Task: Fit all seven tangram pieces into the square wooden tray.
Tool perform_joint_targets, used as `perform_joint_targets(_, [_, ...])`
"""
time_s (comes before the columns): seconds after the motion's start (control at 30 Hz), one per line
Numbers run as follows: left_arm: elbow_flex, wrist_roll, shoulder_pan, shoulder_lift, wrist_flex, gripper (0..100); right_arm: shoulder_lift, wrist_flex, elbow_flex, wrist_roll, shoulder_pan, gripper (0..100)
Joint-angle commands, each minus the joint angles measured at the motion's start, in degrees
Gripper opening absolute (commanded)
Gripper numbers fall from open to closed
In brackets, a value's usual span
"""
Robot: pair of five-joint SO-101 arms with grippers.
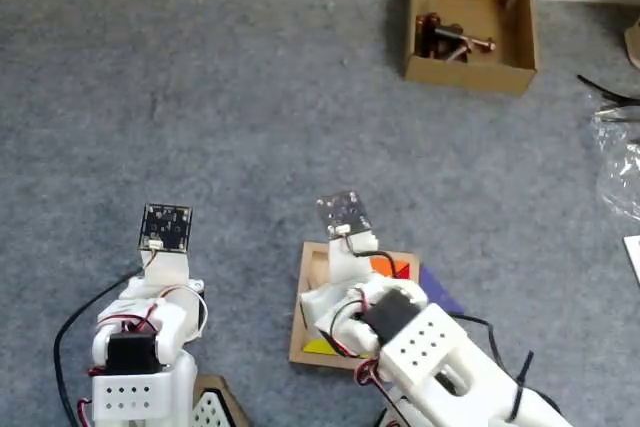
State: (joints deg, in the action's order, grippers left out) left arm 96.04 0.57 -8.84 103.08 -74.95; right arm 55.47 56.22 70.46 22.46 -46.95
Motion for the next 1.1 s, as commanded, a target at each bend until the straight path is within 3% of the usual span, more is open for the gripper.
perform_joint_targets(0.0, [1.19,-0.26,-0.57,-0.13,-0.26,1,6.55,0.40,0.57,0.70,-2.68,0.5])
perform_joint_targets(0.1, [1.19,-0.26,-0.57,-0.13,-0.26,1,11.74,0.13,4.35,0.70,-6.46,0.6])
perform_joint_targets(0.3, [1.19,-0.26,-0.57,-0.13,-0.26,1,19.21,-1.01,8.48,0.70,-6.99,1.2])
perform_joint_targets(0.47, [1.19,-0.26,-0.57,-0.13,-0.26,1,19.12,-1.36,11.03,0.70,-6.99,8.6])
perform_joint_targets(0.67, [1.19,-0.26,-0.57,-0.13,-0.26,1,19.21,-1.36,12.18,4.40,-6.90,8.8])
perform_joint_targets(1.07, [1.19,-0.26,-0.57,-0.13,-0.26,1,19.21,-0.84,11.82,4.31,-4.97,8.8])
